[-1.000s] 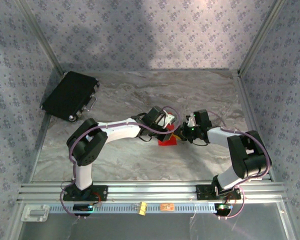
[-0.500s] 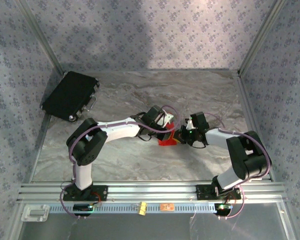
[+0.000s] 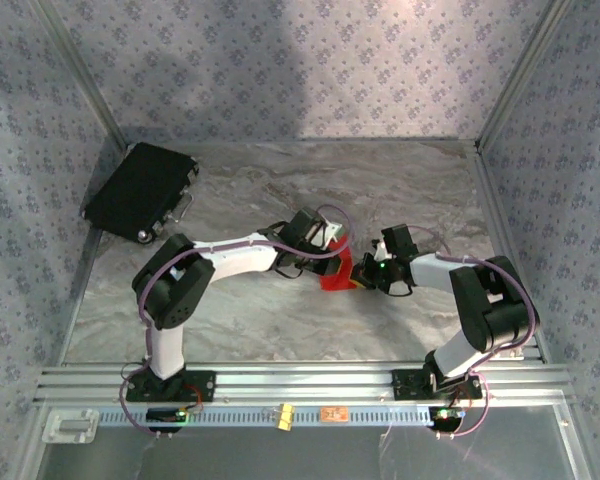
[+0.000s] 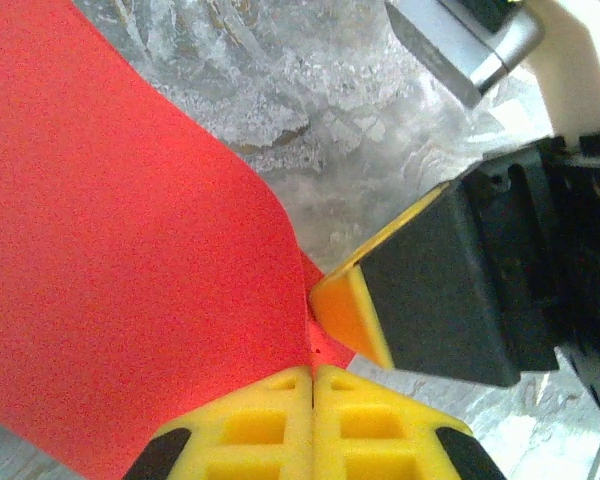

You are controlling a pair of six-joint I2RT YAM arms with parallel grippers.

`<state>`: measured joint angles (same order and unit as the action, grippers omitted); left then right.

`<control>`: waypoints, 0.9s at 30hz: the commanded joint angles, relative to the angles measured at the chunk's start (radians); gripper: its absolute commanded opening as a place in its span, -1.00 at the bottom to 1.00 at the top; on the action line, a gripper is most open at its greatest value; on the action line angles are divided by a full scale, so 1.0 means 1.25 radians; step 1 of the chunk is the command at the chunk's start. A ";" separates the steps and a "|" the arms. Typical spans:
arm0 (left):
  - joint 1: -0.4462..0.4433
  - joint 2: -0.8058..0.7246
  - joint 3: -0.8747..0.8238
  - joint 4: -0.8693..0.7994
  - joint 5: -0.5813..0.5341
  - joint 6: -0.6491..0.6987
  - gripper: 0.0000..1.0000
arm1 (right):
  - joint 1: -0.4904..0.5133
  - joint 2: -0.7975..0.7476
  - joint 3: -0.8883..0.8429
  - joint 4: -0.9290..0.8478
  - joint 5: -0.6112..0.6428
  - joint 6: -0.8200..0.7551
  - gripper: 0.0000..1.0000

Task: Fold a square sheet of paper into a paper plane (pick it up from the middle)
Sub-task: Fold the triangle a second time at the center of the table.

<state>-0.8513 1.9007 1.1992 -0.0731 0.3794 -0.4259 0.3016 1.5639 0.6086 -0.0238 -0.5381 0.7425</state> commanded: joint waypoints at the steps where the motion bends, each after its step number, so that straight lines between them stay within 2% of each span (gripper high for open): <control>1: 0.000 0.025 -0.019 0.050 0.042 -0.060 -1.00 | -0.001 -0.009 0.007 -0.033 0.014 -0.015 -0.88; 7: 0.001 0.022 -0.021 0.050 0.036 -0.067 -1.00 | 0.003 -0.024 0.002 0.027 -0.014 0.028 -0.87; 18: 0.000 0.017 -0.025 0.054 0.035 -0.068 -1.00 | 0.022 0.022 -0.020 0.129 -0.038 0.088 -0.87; 27: 0.014 0.015 -0.023 0.037 0.023 -0.058 -1.00 | 0.011 0.046 -0.008 0.016 0.014 0.018 -0.89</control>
<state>-0.8478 1.9274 1.1751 -0.0254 0.4042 -0.4995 0.3225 1.6009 0.5991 0.0856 -0.5602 0.8089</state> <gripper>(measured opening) 0.052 0.062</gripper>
